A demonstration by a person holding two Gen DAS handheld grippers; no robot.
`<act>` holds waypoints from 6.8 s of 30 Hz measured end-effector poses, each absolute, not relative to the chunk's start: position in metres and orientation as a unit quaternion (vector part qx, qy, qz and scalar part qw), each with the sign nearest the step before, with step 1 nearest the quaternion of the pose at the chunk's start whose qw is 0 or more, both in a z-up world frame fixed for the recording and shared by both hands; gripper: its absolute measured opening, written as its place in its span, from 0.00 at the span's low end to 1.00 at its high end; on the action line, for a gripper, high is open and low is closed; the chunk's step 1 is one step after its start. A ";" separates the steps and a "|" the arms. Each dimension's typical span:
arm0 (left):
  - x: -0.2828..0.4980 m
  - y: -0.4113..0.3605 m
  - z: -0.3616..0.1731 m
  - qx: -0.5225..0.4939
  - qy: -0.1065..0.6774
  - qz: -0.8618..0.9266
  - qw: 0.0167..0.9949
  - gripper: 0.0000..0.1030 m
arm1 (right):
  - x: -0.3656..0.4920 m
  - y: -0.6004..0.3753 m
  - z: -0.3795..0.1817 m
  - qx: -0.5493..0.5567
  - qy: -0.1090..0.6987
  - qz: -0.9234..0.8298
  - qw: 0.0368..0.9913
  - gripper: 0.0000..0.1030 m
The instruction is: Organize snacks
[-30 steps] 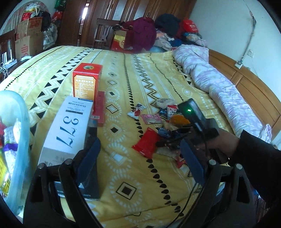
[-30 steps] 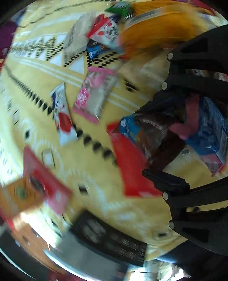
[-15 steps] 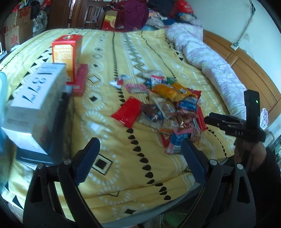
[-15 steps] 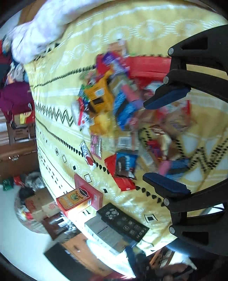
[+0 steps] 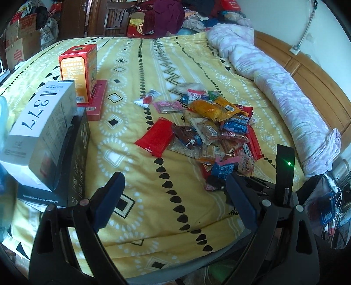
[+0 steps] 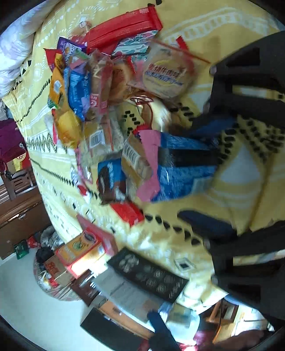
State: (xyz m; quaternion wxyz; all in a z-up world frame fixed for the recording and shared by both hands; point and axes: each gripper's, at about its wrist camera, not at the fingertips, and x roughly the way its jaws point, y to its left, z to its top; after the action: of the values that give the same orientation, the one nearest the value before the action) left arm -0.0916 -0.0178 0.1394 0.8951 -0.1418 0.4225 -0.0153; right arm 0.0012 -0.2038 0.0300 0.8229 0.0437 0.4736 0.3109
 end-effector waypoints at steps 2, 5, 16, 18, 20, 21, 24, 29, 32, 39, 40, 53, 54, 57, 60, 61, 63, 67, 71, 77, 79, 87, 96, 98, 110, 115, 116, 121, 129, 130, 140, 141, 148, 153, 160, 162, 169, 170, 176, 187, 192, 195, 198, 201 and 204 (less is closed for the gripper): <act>-0.084 -0.018 0.136 -0.141 0.424 -0.022 0.894 0.91 | 0.000 -0.217 0.035 0.058 0.469 0.316 0.822 0.47; -0.060 -0.020 0.129 -0.124 0.426 -0.042 0.895 0.91 | -0.012 -0.243 0.051 0.074 0.447 0.328 0.829 0.47; 0.054 -0.032 0.050 0.004 0.497 -0.085 0.863 0.91 | -0.018 -0.308 0.043 0.155 0.460 0.325 0.812 0.47; 0.062 -0.030 0.041 -0.001 0.497 -0.075 0.864 0.91 | -0.014 -0.306 0.041 0.159 0.462 0.328 0.808 0.47; 0.066 -0.031 0.036 -0.018 0.496 -0.074 0.865 0.91 | -0.013 -0.302 0.038 0.161 0.467 0.331 0.804 0.47; 0.067 -0.035 0.035 -0.015 0.495 -0.075 0.865 0.90 | -0.013 -0.301 0.036 0.164 0.470 0.332 0.802 0.47; 0.066 -0.052 0.039 -0.025 0.504 -0.114 0.856 0.75 | -0.013 -0.301 0.034 0.169 0.474 0.331 0.798 0.47; 0.049 -0.062 0.101 -0.079 0.458 -0.181 0.867 0.65 | -0.012 -0.305 0.043 0.175 0.461 0.332 0.804 0.47; 0.048 -0.056 0.147 -0.072 0.411 -0.181 0.891 0.74 | -0.012 -0.309 0.051 0.180 0.449 0.334 0.809 0.47; 0.058 -0.014 0.091 0.007 0.474 -0.037 0.880 0.91 | -0.012 -0.320 0.061 0.191 0.437 0.336 0.812 0.47; 0.056 -0.009 0.077 0.014 0.487 -0.027 0.873 0.91 | -0.013 -0.320 0.062 0.192 0.437 0.335 0.812 0.47; 0.075 -0.004 0.020 0.050 0.513 -0.026 0.857 0.90 | -0.011 -0.321 0.053 0.206 0.454 0.331 0.801 0.47; 0.076 -0.003 0.016 0.053 0.512 -0.027 0.857 0.91 | -0.010 -0.322 0.051 0.208 0.456 0.329 0.800 0.47; 0.072 0.004 0.011 0.039 0.504 -0.017 0.862 0.88 | -0.010 -0.320 0.047 0.210 0.462 0.327 0.797 0.47; 0.067 0.001 0.012 0.036 0.495 -0.017 0.868 0.72 | -0.010 -0.319 0.046 0.209 0.462 0.328 0.797 0.47; 0.065 -0.002 0.013 0.038 0.494 -0.021 0.868 0.67 | -0.010 -0.319 0.046 0.208 0.462 0.328 0.797 0.47; 0.063 -0.010 0.016 0.039 0.493 -0.025 0.869 0.54 | -0.010 -0.316 0.046 0.206 0.463 0.329 0.797 0.47; 0.053 -0.009 0.026 -0.014 0.489 -0.025 0.872 0.53 | -0.011 -0.311 0.049 0.194 0.459 0.331 0.801 0.47; 0.027 -0.008 0.045 -0.043 0.471 -0.017 0.881 0.52 | -0.011 -0.309 0.051 0.187 0.453 0.331 0.806 0.47; -0.012 -0.006 0.098 -0.046 0.419 -0.013 0.907 0.52 | -0.020 -0.297 0.055 0.168 0.447 0.343 0.809 0.47; -0.025 -0.003 0.121 -0.045 0.398 -0.012 0.916 0.52 | -0.022 -0.292 0.057 0.157 0.446 0.348 0.810 0.47; -0.077 0.049 0.204 -0.055 0.314 0.046 0.947 0.52 | -0.026 -0.256 0.128 0.095 0.386 0.380 0.835 0.47; -0.181 0.171 0.263 -0.097 0.243 0.202 0.944 0.52 | -0.036 -0.135 0.246 0.041 0.296 0.494 0.816 0.47; -0.204 0.198 0.269 -0.108 0.232 0.235 0.938 0.52 | -0.044 -0.093 0.271 0.023 0.277 0.524 0.805 0.47; -0.253 0.288 0.239 -0.172 0.247 0.335 0.893 0.52 | -0.109 0.122 0.310 -0.038 0.288 0.646 0.706 0.47; -0.259 0.297 0.223 -0.188 0.262 0.342 0.883 0.52 | -0.140 0.168 0.289 -0.058 0.316 0.659 0.680 0.47; -0.260 0.301 0.223 -0.190 0.264 0.341 0.882 0.52 | -0.144 0.176 0.284 -0.063 0.320 0.660 0.677 0.47; -0.267 0.307 0.218 -0.196 0.268 0.339 0.880 0.52 | -0.152 0.203 0.265 -0.076 0.342 0.658 0.667 0.47; -0.273 0.314 0.210 -0.202 0.273 0.333 0.879 0.52 | -0.156 0.216 0.258 -0.084 0.350 0.655 0.665 0.47; -0.273 0.314 0.209 -0.202 0.274 0.333 0.880 0.52 | -0.155 0.216 0.257 -0.085 0.351 0.654 0.664 0.47; -0.274 0.319 0.205 -0.201 0.282 0.339 0.875 0.54 | -0.154 0.223 0.252 -0.088 0.360 0.649 0.664 0.50; -0.275 0.320 0.204 -0.201 0.282 0.340 0.874 0.54 | -0.154 0.223 0.251 -0.086 0.362 0.649 0.663 0.52; -0.279 0.318 0.211 -0.176 0.274 0.377 0.867 0.80 | -0.157 0.219 0.250 -0.083 0.359 0.647 0.668 0.62; -0.279 0.308 0.221 -0.145 0.262 0.410 0.862 0.89 | -0.162 0.197 0.255 -0.079 0.343 0.640 0.682 0.67; -0.260 0.260 0.251 -0.080 0.236 0.398 0.883 0.98 | -0.172 0.134 0.267 -0.085 0.288 0.617 0.727 0.70; -0.252 0.245 0.257 -0.064 0.230 0.389 0.890 1.00 | -0.171 0.114 0.272 -0.078 0.278 0.608 0.740 0.76; -0.225 0.207 0.271 -0.038 0.224 0.355 0.907 1.00 | -0.160 0.055 0.280 -0.055 0.269 0.577 0.770 0.79; -0.221 0.202 0.272 -0.035 0.223 0.351 0.909 1.00 | -0.159 0.048 0.281 -0.052 0.269 0.573 0.772 0.79; -0.201 0.169 0.276 -0.016 0.224 0.337 0.914 1.00 | -0.148 0.008 0.283 -0.037 0.268 0.553 0.788 0.80; -0.134 0.062 0.253 0.002 0.248 0.286 0.926 1.00 | -0.107 -0.110 0.218 -0.026 0.312 0.456 0.833 0.84; -0.086 -0.008 0.198 0.006 0.316 0.175 0.932 1.00 | -0.079 -0.196 0.152 -0.043 0.364 0.359 0.858 0.84; -0.060 -0.038 0.155 0.015 0.365 0.124 0.922 1.00 | -0.065 -0.238 0.113 -0.051 0.395 0.314 0.862 0.84; -0.044 -0.049 0.113 0.002 0.406 0.106 0.908 1.00 | -0.053 -0.264 0.085 -0.048 0.423 0.286 0.859 0.84; -0.031 -0.041 0.079 -0.022 0.435 0.111 0.893 1.00 | -0.039 -0.281 0.063 -0.041 0.436 0.267 0.858 0.84; -0.022 -0.031 0.057 -0.042 0.452 0.126 0.882 1.00 | -0.023 -0.282 0.049 -0.031 0.438 0.259 0.860 0.91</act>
State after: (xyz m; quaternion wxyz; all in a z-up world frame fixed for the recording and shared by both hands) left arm -0.0217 -0.0308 0.0569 0.8820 -0.0422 0.4523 0.1255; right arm -0.0226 -0.2817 0.0489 0.8602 -0.0308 0.4384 0.2587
